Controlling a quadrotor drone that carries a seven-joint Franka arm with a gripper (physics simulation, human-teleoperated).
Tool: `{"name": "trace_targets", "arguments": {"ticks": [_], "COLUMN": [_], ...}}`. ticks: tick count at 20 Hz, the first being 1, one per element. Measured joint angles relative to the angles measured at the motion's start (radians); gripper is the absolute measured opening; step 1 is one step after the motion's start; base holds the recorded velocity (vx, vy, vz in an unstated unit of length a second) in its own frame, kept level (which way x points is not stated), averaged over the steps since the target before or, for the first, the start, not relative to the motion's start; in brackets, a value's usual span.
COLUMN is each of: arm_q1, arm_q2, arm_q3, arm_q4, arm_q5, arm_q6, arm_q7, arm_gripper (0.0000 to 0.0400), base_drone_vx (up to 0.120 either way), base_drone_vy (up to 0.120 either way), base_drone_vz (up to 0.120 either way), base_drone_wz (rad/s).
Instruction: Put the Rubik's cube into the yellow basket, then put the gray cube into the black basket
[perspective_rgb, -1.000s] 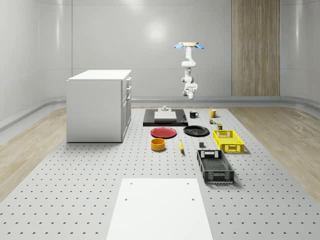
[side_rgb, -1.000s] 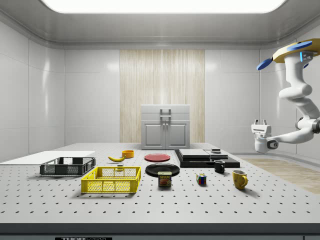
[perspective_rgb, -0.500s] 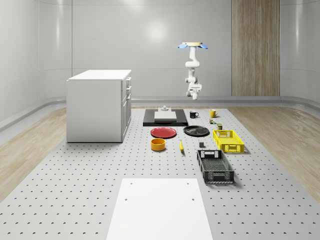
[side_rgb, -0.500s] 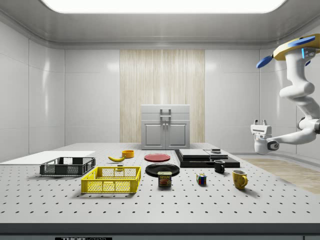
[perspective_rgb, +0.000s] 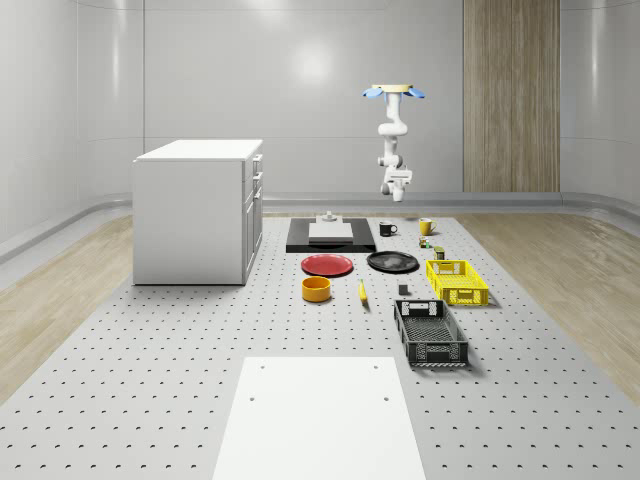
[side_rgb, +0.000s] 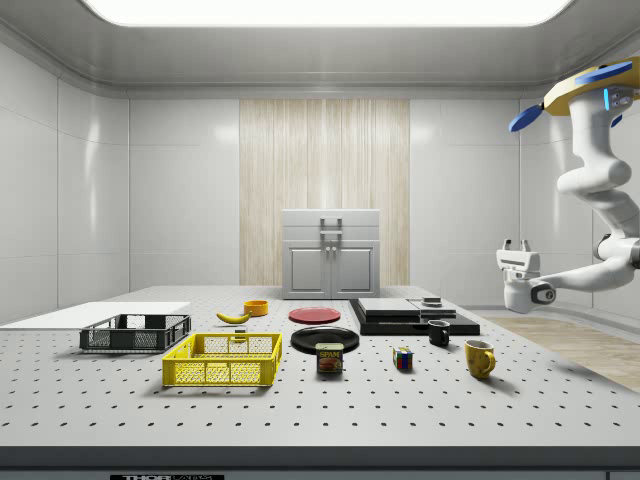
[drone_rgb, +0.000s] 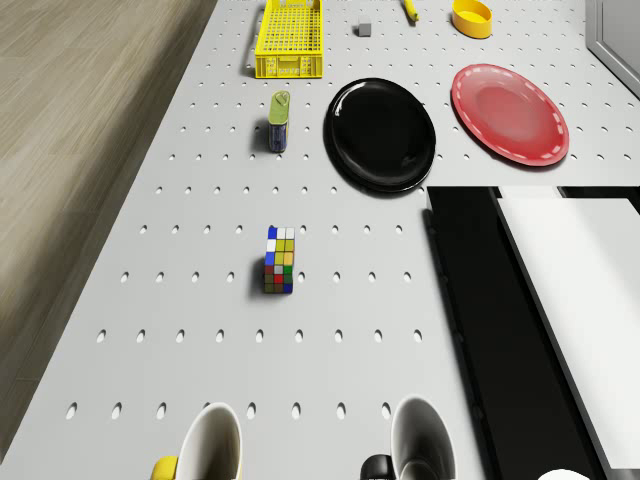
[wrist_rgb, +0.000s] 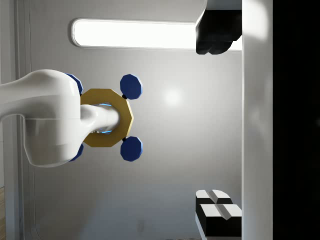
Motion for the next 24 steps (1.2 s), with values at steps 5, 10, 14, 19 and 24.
{"name": "trace_targets", "arguments": {"ticks": [5, 10, 14, 19, 24], "arm_q1": [-0.005, -0.016, -0.035, -0.086, -0.191], "arm_q2": [-0.003, -0.006, -0.01, -0.024, -0.066], "arm_q3": [0.016, 0.053, 0.114, 0.271, 0.55], "arm_q4": [-0.003, -0.008, -0.019, -0.07, -0.254], "arm_q5": [-0.022, -0.074, -0.16, -0.385, -0.816], "arm_q6": [0.004, 0.008, 0.013, 0.023, 0.044], "arm_q7": [0.003, 0.01, 0.021, 0.054, 0.14], "arm_gripper": [0.04, 0.04, 0.04, 0.04, 0.04], "base_drone_vx": [0.12, 0.12, 0.12, 0.12, 0.12], "base_drone_vy": [0.12, 0.096, 0.02, 0.048, 0.12], "base_drone_vz": [0.0, 0.0, 0.0, 0.0, 0.0], "base_drone_wz": [0.0, 0.0, 0.0, 0.0, 0.0]}}
